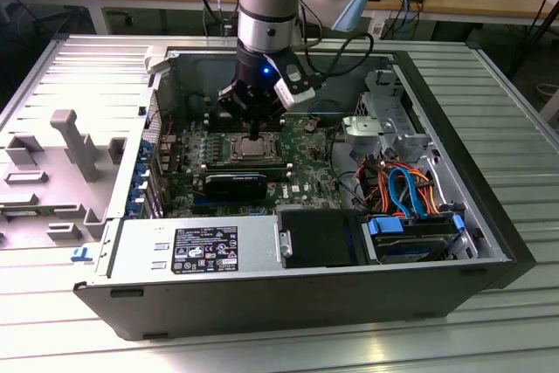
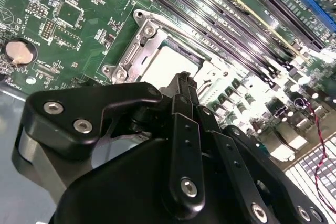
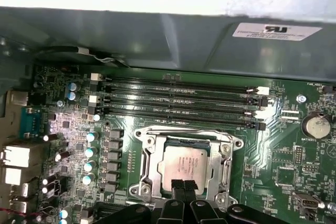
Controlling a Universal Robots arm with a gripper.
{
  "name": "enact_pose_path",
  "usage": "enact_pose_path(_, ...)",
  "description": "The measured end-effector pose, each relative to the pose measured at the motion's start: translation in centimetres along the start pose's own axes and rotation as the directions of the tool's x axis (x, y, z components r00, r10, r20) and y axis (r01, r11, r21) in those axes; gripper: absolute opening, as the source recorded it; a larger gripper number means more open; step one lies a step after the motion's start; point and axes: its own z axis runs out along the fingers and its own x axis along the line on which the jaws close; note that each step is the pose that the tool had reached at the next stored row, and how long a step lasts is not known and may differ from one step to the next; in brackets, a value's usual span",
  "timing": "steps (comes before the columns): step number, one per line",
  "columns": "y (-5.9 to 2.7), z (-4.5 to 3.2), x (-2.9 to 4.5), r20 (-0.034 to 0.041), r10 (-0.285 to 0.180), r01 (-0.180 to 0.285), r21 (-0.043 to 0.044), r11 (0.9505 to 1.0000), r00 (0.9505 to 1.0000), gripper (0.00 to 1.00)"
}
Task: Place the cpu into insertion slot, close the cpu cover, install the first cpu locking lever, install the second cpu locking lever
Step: 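Install the second cpu locking lever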
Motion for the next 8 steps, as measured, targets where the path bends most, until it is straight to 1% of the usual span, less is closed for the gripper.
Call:
enact_pose_path(2, -0.01, -0.23, 0.02, 0.0002, 0.0, 0.0, -0.0001, 1.0, 1.0, 0.11)
enact_pose_path(8, -0.01, -0.27, 0.02, 0.0001, 0.0, 0.0, -0.0001, 1.0, 1.0, 0.11)
